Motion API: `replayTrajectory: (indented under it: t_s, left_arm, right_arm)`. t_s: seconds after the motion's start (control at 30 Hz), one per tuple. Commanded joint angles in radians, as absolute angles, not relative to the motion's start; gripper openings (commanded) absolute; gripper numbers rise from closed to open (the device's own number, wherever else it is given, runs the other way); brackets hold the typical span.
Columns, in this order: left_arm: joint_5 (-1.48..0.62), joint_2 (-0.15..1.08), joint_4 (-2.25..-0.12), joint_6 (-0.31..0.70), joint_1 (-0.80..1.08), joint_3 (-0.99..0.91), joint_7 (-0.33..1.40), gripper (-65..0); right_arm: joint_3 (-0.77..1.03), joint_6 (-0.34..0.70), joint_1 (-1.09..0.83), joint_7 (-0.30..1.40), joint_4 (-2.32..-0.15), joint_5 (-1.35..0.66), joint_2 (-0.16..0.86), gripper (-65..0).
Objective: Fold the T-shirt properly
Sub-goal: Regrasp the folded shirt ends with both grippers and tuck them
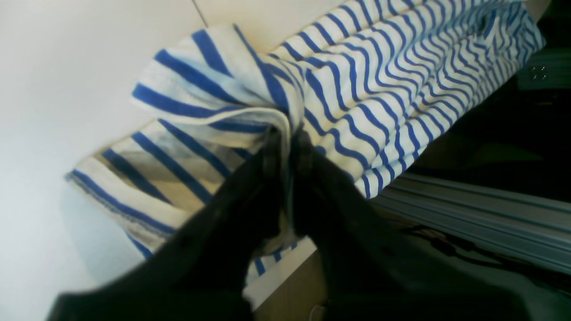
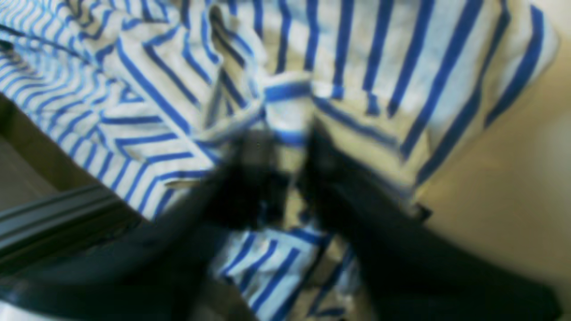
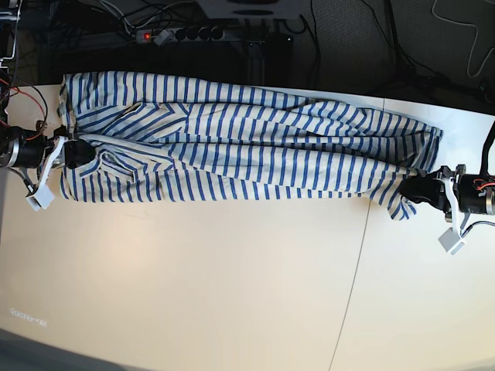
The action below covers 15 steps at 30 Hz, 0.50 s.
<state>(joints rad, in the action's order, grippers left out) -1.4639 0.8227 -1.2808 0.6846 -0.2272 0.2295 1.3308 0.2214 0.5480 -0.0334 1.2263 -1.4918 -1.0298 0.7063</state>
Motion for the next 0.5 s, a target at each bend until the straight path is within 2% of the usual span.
replayTrajectory:
  t_s: [0.0, 0.03, 0.07, 0.23, 0.47]
  left_arm:
    - [-1.484, 0.846, -1.291, 0.698, -0.249, 0.218, 1.313, -45.4]
    - [-1.484, 0.846, -1.291, 0.698, -0.249, 0.218, 1.307, -40.1]
    - [-1.484, 0.846, -1.291, 0.698, -0.249, 0.218, 1.299, -37.8]
    - [-1.376, 0.848, -1.291, 0.698, -0.249, 0.201, 1.223, -37.8]
    - [-1.393, 0.848, -1.306, 0.698, -0.249, 0.035, 1.224, -37.9]
  right_arm:
    - [0.234, 0.635, -0.020, 1.200, -1.505, -1.034, 0.731, -32.6]
    - [0.234, 0.635, -0.020, 1.198, -1.506, -1.035, 0.731, -27.2]
    - [0.234, 0.635, -0.019, 1.192, -1.507, -1.035, 0.731, -25.7]
    - [0.238, 0.632, 0.007, 1.129, -1.508, -0.987, 0.730, -25.8]
    - [0.245, 0.632, 0.077, 1.132, -1.547, -1.007, 0.729, -26.0]
